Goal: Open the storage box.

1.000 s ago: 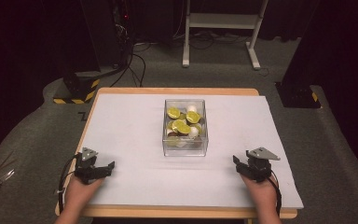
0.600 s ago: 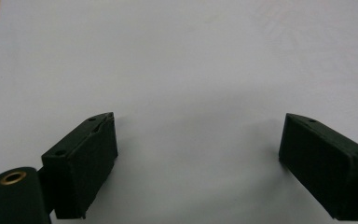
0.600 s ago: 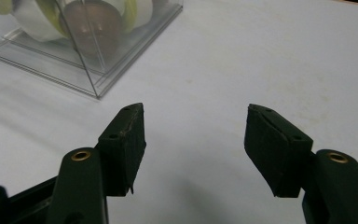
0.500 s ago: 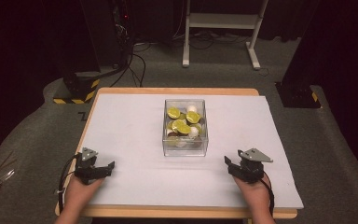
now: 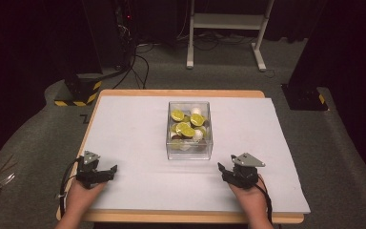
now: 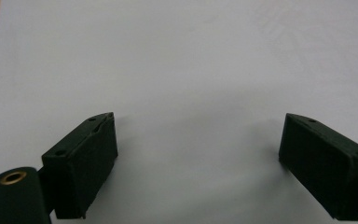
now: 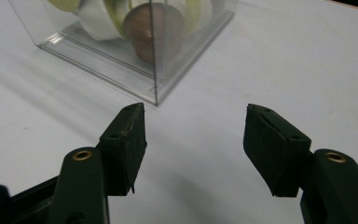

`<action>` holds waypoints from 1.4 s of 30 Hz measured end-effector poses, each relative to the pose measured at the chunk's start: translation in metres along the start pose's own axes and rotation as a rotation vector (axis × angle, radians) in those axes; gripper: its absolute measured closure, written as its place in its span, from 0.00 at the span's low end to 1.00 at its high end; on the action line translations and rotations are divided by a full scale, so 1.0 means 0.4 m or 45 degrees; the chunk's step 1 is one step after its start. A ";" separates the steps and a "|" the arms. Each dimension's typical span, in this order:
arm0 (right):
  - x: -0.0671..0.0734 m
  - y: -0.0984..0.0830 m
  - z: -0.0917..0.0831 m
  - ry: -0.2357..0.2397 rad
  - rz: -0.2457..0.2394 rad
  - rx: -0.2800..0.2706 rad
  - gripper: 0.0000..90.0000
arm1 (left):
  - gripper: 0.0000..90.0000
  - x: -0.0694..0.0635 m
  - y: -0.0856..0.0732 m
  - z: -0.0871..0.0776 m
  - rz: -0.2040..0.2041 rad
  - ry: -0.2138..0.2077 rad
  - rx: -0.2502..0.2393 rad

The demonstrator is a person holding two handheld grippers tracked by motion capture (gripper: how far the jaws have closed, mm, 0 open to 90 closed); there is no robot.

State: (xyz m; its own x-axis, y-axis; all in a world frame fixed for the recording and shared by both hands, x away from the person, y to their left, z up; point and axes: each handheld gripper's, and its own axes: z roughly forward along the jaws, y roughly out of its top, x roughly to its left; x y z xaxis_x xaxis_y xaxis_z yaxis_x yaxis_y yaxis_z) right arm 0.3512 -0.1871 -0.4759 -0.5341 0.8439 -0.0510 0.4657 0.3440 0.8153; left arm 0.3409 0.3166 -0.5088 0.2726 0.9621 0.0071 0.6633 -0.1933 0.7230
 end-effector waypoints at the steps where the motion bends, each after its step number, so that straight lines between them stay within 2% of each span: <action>1: 0.000 0.000 0.000 0.000 0.000 0.000 0.44 | 0.13 0.000 0.000 0.000 0.000 0.000 0.000; 2: 0.012 0.001 0.004 0.038 -0.008 0.005 0.44 | 0.13 0.000 0.000 0.000 0.001 0.000 0.000; 3: 0.012 0.001 0.004 0.038 -0.008 0.005 0.44 | 0.13 0.000 0.000 0.000 0.001 0.000 0.000; 4: 0.023 0.003 0.010 0.048 -0.043 0.019 0.44 | 0.13 0.000 0.000 0.000 0.001 0.000 0.000; 6: 0.026 0.004 0.012 0.049 -0.062 0.016 0.44 | 0.13 0.000 0.000 0.000 0.002 0.000 -0.001; 8: 0.041 0.008 0.016 0.059 -0.065 0.019 0.44 | 0.13 0.000 0.000 0.000 0.004 0.000 0.000; 10: 0.067 0.018 0.021 0.094 -0.100 0.013 0.44 | 0.13 0.000 0.000 0.000 0.003 0.000 0.000; 13: 0.085 0.027 0.024 0.104 -0.122 0.003 0.44 | 0.13 0.000 0.000 0.001 -0.003 0.000 -0.004; 18: 0.109 0.048 0.039 0.153 -0.064 0.017 0.46 | 0.13 -0.001 0.000 0.001 -0.003 0.000 -0.005; 28: 0.148 0.079 0.066 0.181 -0.068 0.007 0.44 | 0.13 -0.001 0.000 0.001 -0.002 0.001 -0.006; 33: 0.152 0.089 0.074 0.187 -0.068 -0.003 0.44 | 0.13 -0.001 0.000 0.001 -0.002 0.001 -0.005; 42: 0.147 0.109 0.092 0.232 -0.012 -0.041 0.45 | 0.13 0.000 0.000 0.000 0.007 0.004 -0.001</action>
State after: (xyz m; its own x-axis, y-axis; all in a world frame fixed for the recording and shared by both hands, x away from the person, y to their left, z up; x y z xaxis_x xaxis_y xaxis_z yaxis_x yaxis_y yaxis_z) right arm 0.3658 -0.1073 -0.4647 -0.6585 0.7513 0.0445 0.4391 0.3355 0.8334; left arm 0.3409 0.3166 -0.5088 0.2740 0.9617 0.0129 0.6614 -0.1981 0.7234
